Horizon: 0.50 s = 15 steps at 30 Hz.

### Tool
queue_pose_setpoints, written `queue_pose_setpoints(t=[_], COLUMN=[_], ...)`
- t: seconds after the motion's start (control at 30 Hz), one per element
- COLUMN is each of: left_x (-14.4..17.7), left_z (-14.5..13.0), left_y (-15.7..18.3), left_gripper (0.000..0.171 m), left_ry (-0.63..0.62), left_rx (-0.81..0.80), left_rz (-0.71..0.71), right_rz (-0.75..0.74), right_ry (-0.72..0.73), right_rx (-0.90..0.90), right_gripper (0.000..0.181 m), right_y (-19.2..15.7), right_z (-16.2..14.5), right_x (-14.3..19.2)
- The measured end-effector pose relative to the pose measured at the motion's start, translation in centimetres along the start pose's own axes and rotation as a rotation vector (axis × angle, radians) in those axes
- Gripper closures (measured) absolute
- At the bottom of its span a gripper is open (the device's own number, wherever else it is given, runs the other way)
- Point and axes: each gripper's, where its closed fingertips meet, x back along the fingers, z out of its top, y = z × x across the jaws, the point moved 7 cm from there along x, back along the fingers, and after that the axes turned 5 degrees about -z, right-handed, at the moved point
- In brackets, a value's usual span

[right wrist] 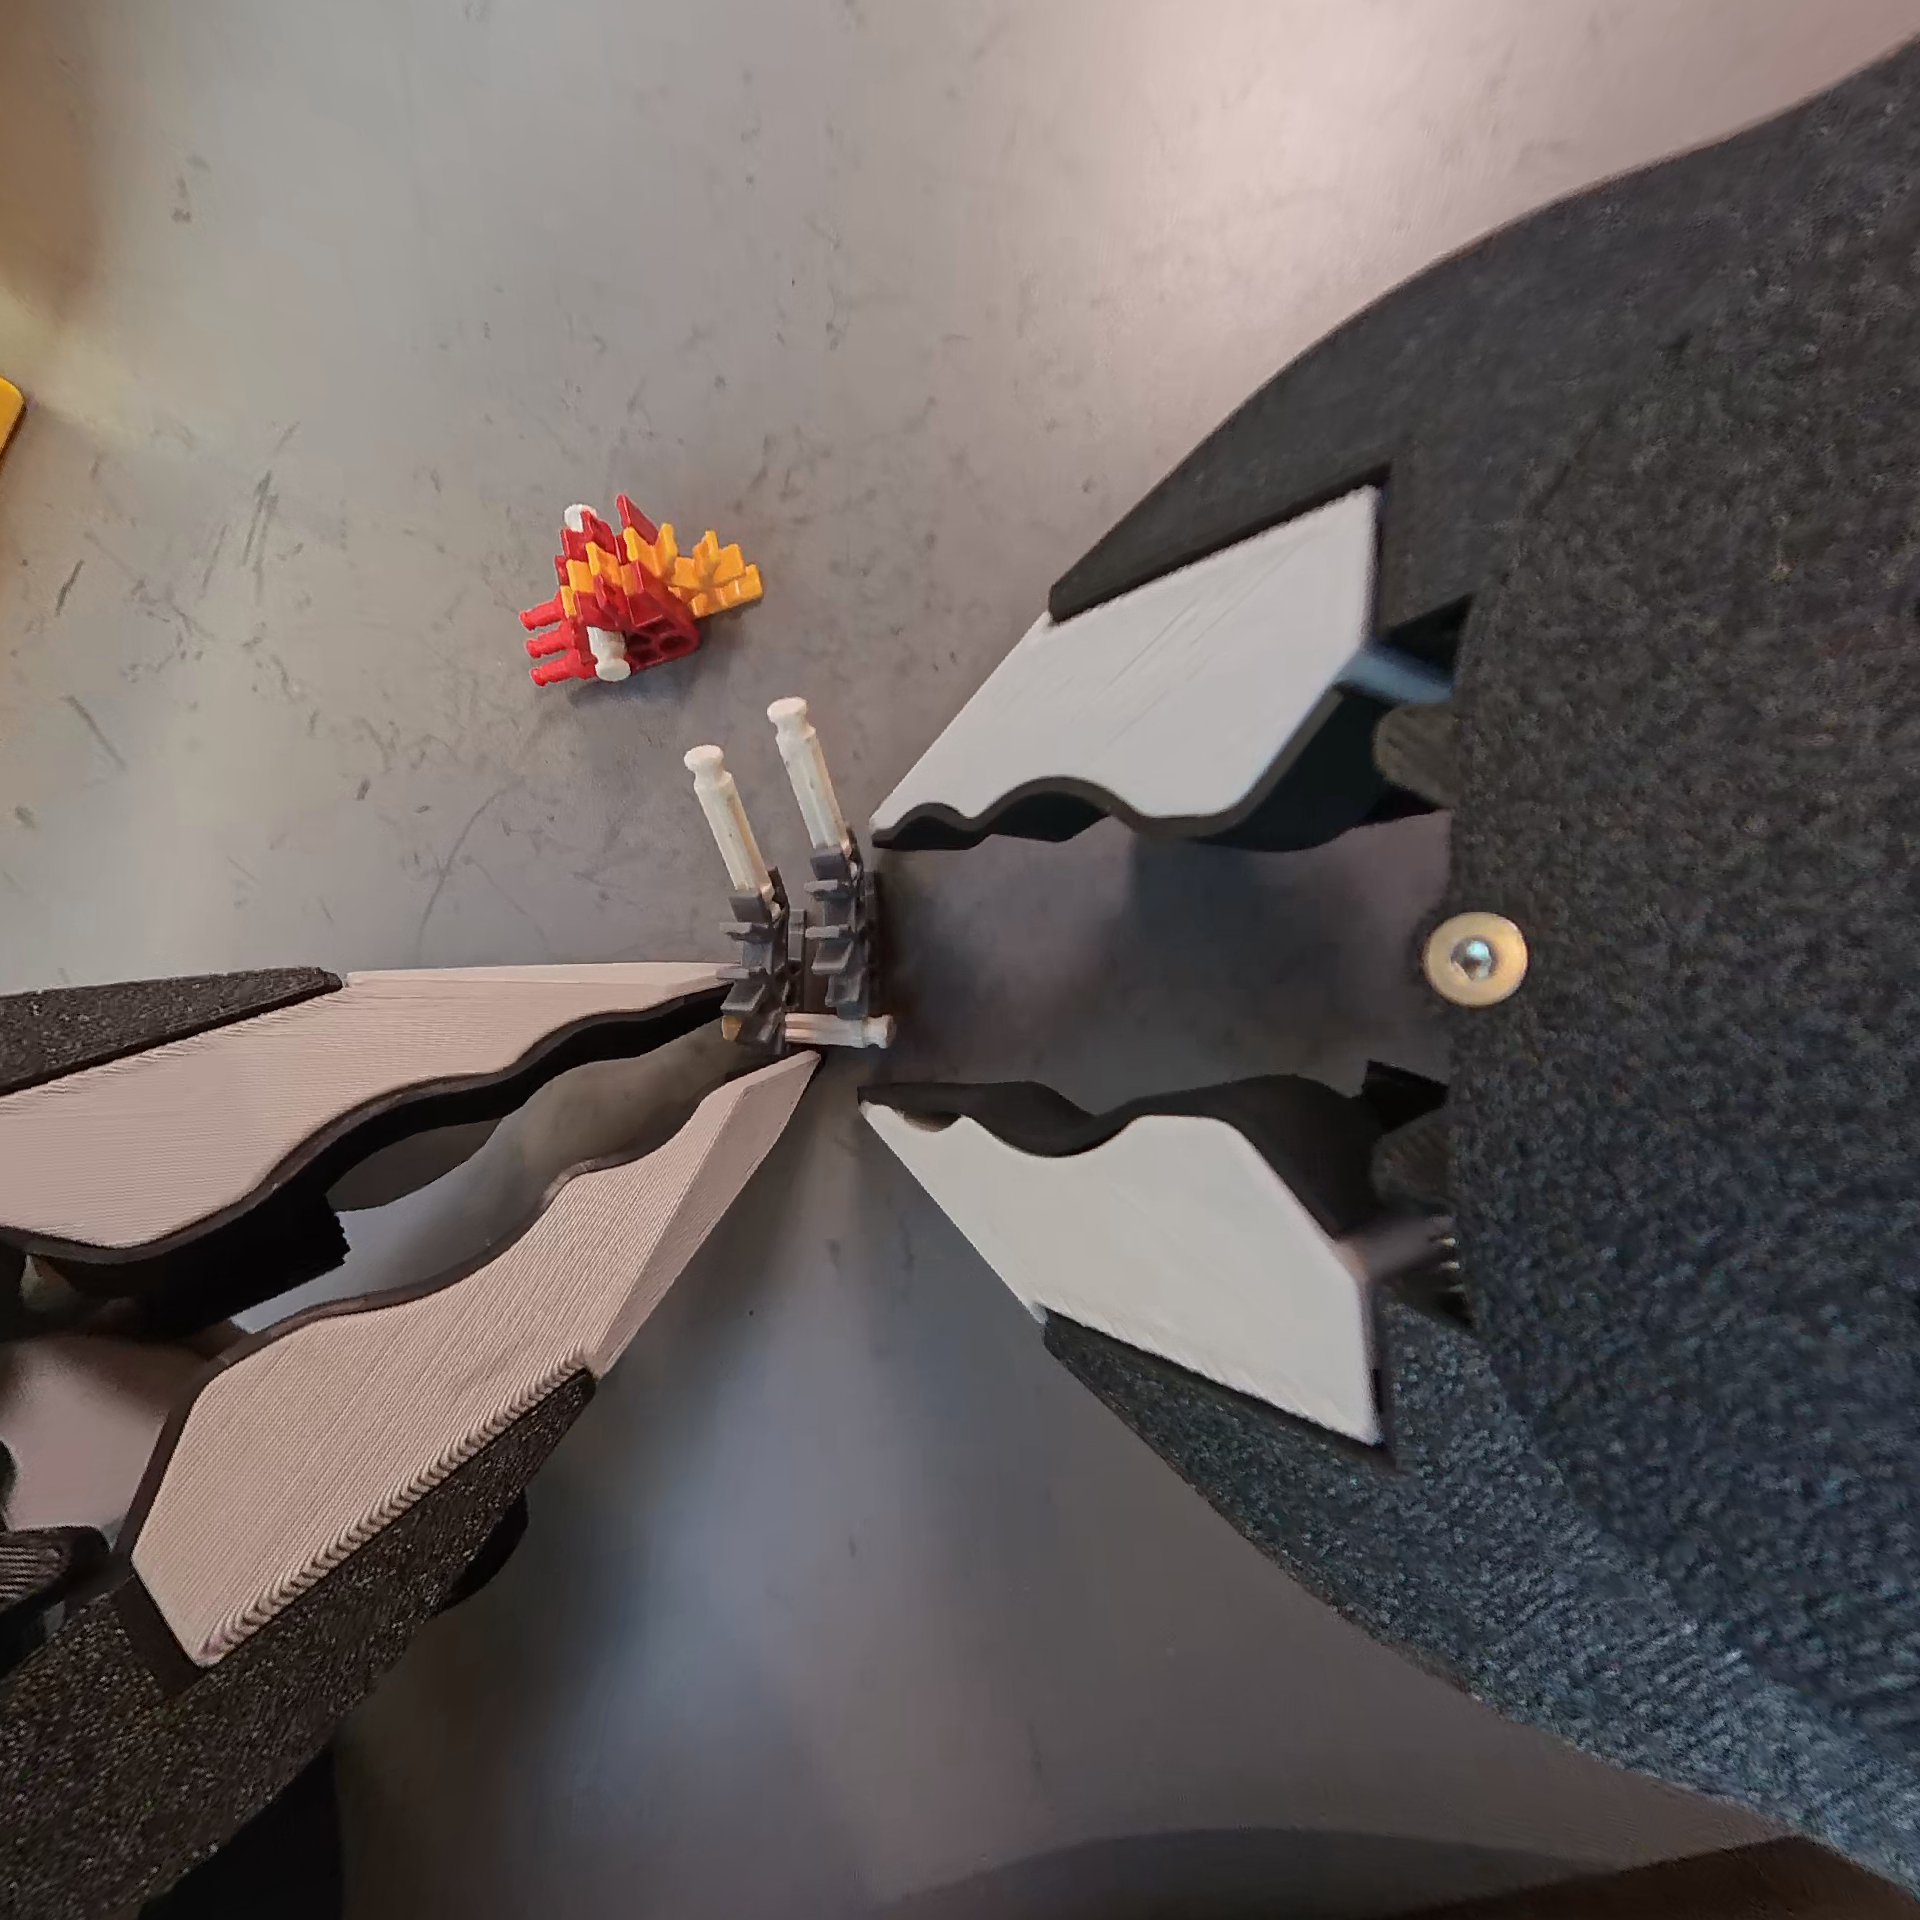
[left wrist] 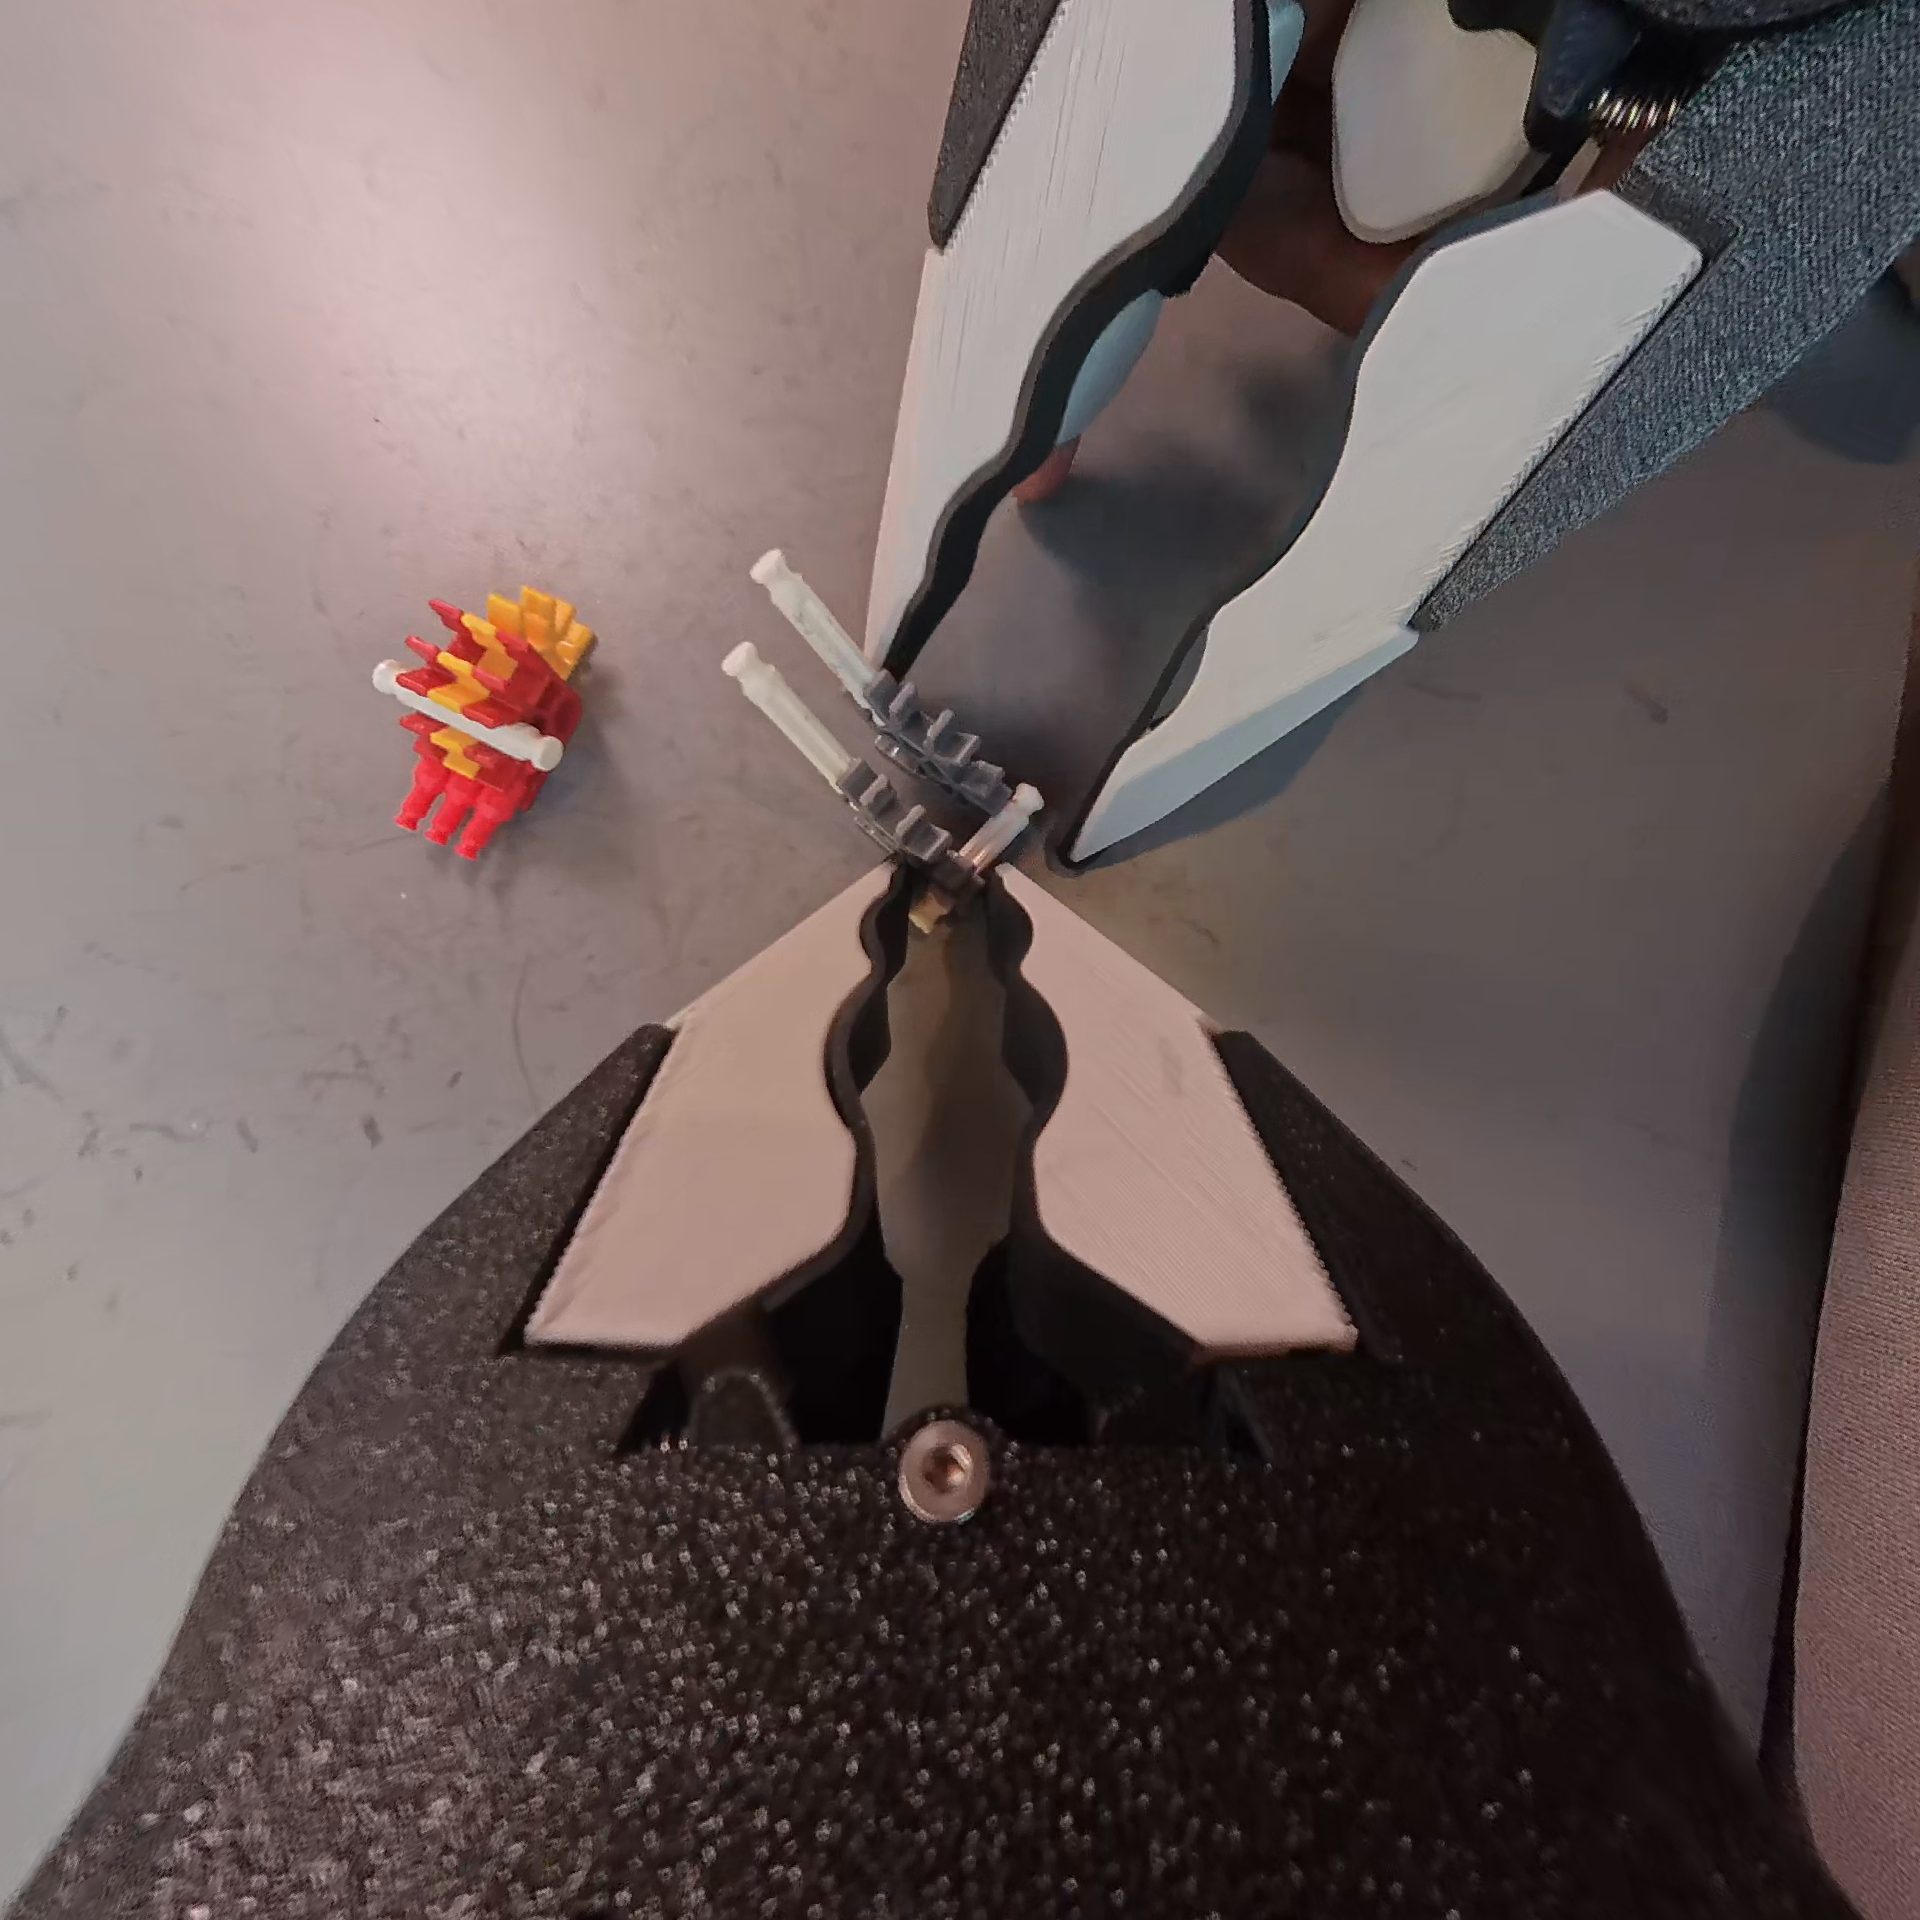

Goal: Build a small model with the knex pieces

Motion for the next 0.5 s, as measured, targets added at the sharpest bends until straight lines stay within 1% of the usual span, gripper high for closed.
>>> queue_pose_setpoints(t=[0.07, 0.27, 0.5], left_x=[0.02, 0.20, 0.27], left_z=[-0.03, -0.16, -0.25], left_y=[0.02, 0.04, -0.07], left_gripper=[0.157, 0.155, 0.154], left_ry=[0.004, 0.025, 0.032], left_rx=[0.003, 0.018, 0.022], left_rz=[0.006, -0.008, -0.016], right_rz=[0.004, 0.031, 0.091], right_ry=[-0.001, 0.022, 0.028], right_rx=[-0.005, -0.014, -0.019], right_gripper=[0.134, 0.132, 0.123], right_y=[0.26, 0.80, 1.00], right_z=[-0.15, -0.15, 0.34], right_x=[0.11, 0.15, -0.20])
